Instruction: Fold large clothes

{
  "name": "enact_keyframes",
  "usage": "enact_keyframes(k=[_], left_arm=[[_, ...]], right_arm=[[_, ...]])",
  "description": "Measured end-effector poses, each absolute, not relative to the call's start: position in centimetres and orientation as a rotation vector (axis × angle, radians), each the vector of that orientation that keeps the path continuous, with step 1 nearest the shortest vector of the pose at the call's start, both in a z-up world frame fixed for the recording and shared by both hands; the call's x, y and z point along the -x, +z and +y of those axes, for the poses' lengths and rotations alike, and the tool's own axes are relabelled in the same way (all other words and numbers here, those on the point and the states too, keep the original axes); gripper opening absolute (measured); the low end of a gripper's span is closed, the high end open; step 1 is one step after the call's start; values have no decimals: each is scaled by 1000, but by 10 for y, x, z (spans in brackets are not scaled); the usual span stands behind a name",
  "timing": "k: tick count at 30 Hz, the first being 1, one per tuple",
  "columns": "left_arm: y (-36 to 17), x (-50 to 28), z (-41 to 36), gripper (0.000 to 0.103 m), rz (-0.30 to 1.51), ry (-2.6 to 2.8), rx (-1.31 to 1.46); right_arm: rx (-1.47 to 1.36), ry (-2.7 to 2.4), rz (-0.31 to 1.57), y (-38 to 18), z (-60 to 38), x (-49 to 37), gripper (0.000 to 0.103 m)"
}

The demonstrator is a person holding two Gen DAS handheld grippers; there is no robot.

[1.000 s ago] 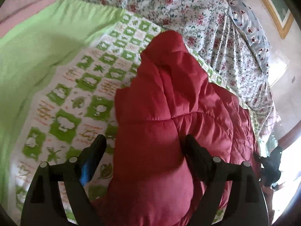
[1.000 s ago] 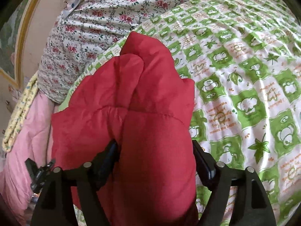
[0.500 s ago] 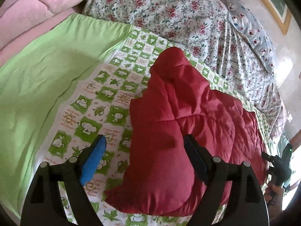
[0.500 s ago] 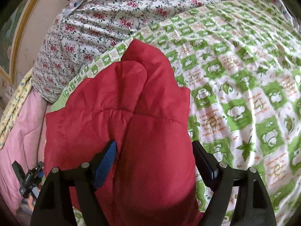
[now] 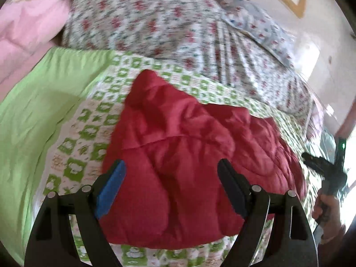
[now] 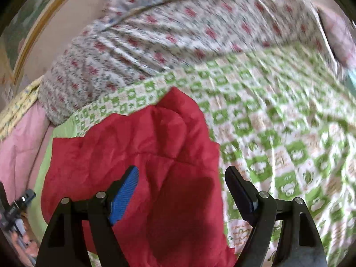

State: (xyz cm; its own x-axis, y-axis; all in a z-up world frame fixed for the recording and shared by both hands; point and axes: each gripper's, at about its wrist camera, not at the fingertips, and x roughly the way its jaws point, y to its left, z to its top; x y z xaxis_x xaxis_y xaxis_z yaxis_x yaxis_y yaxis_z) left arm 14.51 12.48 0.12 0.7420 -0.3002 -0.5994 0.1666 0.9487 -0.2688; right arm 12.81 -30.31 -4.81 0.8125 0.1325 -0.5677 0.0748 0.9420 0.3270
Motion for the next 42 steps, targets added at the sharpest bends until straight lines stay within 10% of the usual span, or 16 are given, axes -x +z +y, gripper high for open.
enact_keyframes(k=[42], left_arm=[[-48,-201,52,90,890,-197,52]], right_arm=[[-157,102,800,-100,-218,-180,90]])
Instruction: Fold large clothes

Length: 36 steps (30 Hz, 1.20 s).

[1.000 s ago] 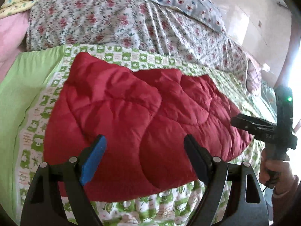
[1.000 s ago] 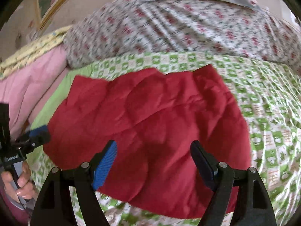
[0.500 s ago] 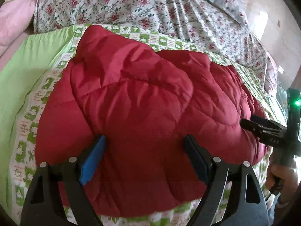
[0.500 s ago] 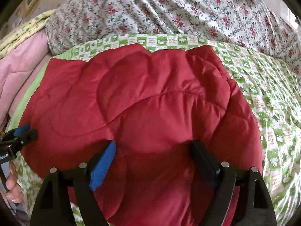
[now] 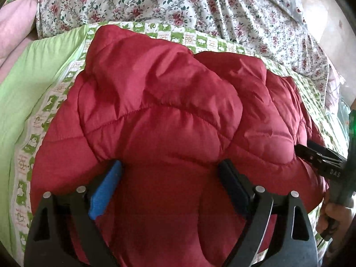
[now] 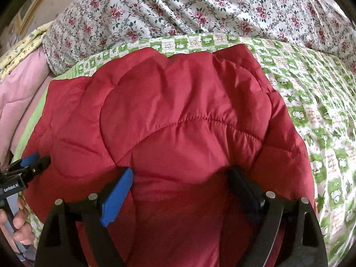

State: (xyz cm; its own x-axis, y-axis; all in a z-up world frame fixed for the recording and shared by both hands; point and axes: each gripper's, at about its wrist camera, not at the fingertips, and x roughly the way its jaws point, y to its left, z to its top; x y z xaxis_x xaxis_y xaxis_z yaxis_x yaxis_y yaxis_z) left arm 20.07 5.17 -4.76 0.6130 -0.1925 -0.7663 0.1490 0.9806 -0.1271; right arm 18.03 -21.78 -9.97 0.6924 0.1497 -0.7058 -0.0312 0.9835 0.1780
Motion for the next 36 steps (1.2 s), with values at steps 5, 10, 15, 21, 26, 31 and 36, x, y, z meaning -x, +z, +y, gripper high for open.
enact_keyframes(k=[5,10,15,21,26,31,36], left_arm=[[-47,-202,49,91,900,-181,50],[-47,-204,49,91,907,-176,51],[-46,-202,49,91,910,-171,50],[-46,-201,48,91,919,-157,53],[-46,-199,49,91,925,-149,56],[-46,-198,49,91,932,-144,58],[-44,-193,52,91,934,-148,63]], right_arm=[[-155,110,808,-99,-219,-184,91],[-151,111,813,-98,-218,-186,92],[-143,111,813,-99,-218,-186,92],[-128,122,830,-98,-216,-189,96],[-117,129,841,-99,-214,-192,98],[-114,131,843,-98,-213,-191,98],[-122,141,843,-92,-213,-184,98]])
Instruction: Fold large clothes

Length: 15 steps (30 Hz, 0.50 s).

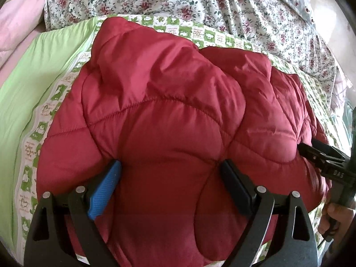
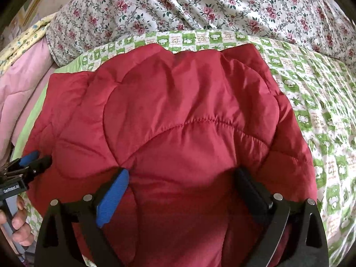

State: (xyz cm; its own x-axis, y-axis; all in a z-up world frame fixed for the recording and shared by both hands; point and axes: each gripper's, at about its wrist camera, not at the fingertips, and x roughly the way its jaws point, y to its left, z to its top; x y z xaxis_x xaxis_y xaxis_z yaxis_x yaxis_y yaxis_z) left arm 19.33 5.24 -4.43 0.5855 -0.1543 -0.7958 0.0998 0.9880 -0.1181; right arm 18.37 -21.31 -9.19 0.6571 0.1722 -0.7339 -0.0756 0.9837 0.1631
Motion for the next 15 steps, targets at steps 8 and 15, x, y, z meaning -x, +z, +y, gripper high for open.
enact_keyframes(k=[8,15], left_arm=[[-23,-168,60,91,881,-228,115],[0,-178,32,91,827,-300,69]], right_arm=[[-148,146,797,-76,-224,-142,95],[-165,153,779,-61,-232,-145,90]])
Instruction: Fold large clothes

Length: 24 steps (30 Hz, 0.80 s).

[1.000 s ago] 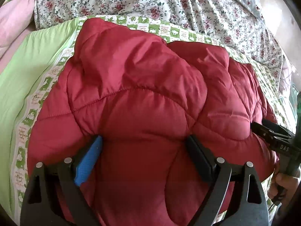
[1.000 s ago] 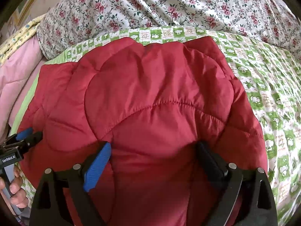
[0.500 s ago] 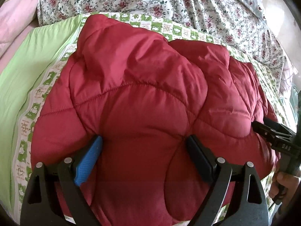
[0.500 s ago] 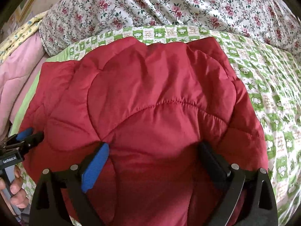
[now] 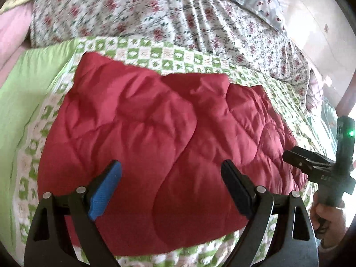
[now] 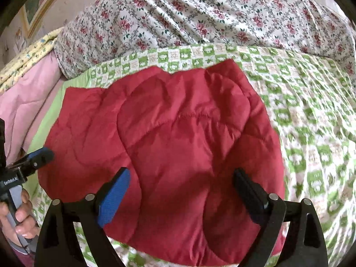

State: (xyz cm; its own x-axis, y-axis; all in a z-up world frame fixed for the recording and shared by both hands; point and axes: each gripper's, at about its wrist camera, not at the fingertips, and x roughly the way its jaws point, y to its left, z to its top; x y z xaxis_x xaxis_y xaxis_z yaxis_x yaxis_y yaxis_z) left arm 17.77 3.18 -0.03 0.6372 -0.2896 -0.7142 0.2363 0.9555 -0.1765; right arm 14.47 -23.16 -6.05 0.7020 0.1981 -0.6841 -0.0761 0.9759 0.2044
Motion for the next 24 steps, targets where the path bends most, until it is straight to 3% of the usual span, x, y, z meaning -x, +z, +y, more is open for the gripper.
enact_keyframes(k=[3,12,24], left_arm=[[1,-205,27,91,829,-279,62],[-41,-283,53,91,996,-170,134],[-42,-282,58,91,1003,-180,156]], right_arm=[[-152,155,793,-57,-227,-166,84],[-198,96,896,-77,-241,-239,83],[-256,87,919,-93,-251,-259,84]])
